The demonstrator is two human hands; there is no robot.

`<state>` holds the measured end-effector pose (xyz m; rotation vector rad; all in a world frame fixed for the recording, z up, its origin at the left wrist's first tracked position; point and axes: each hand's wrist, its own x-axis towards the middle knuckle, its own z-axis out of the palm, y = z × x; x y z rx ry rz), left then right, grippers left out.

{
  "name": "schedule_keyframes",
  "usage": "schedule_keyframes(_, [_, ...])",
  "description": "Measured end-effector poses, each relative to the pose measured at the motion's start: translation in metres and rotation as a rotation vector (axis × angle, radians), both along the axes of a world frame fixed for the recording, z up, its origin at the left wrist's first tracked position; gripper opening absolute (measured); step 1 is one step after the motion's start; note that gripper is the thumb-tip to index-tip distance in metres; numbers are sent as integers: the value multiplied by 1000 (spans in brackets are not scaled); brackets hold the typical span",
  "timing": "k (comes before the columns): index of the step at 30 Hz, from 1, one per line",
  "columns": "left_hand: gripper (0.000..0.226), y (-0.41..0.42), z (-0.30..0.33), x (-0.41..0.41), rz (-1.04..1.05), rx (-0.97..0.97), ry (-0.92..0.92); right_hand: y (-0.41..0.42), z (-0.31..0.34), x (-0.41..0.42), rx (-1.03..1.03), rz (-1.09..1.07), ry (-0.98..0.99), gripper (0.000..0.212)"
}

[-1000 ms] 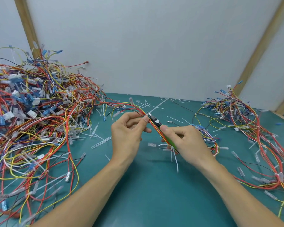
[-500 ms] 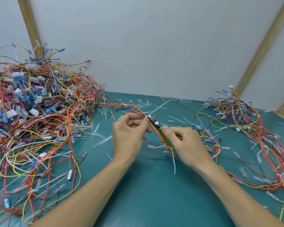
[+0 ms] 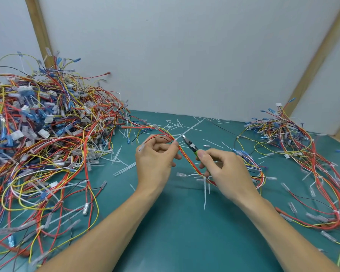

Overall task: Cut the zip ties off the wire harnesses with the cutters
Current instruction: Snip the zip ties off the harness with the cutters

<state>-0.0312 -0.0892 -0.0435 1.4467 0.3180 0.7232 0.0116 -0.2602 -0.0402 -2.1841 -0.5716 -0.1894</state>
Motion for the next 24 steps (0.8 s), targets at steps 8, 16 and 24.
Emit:
schedule_keyframes(8, [11,-1,-2,0,12,78,2,-1,0,-2,-162,-62,-141,43])
schedule_keyframes(16, [12,-1,-1,0,20,92,-9,0,1,-1,-210,-89,-182,51])
schedule_keyframes(24, [10,1,-3,1,16,136,-15,-1,-1,0,-226,-102,-179,51])
